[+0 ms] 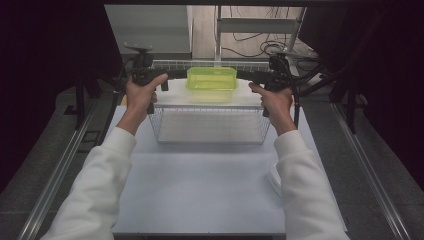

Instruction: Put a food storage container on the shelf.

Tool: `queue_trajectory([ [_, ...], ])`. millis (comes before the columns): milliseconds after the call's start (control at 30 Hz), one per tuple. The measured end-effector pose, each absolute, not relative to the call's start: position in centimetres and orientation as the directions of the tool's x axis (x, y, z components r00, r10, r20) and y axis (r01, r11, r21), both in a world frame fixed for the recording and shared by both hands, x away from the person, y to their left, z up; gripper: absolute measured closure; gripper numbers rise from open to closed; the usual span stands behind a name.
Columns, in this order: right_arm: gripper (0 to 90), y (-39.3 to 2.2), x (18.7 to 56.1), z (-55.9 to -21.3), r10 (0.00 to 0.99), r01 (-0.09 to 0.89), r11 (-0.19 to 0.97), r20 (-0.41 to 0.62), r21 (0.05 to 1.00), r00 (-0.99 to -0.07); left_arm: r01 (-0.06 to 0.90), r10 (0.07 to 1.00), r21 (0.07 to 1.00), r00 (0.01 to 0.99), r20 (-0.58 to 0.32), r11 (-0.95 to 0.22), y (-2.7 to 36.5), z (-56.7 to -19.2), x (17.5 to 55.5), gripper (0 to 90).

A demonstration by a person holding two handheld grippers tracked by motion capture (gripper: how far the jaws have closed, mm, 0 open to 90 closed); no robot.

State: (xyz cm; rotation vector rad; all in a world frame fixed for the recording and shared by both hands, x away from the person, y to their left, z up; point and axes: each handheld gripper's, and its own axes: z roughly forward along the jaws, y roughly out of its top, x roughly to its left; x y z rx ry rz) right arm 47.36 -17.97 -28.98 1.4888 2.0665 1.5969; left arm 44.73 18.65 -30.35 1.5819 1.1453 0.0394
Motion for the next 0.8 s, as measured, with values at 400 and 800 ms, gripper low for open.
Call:
queue_trajectory([
  [400,33.9,-18.5,41.9,-27.7,0.74,0.525,0.208,0.218,0.825,-0.636,0.522,0.716,0.842,0.639,-0.279,-0.137,18.2,-30.4,37.7,25.2],
  [800,32.8,-21.3,36.1,-31.7,0.716,0.532,0.28,0.195,0.799,-0.67,0.523,0.698,0.84,0.657,-0.287,-0.147,18.6,-33.5,32.2,26.3],
])
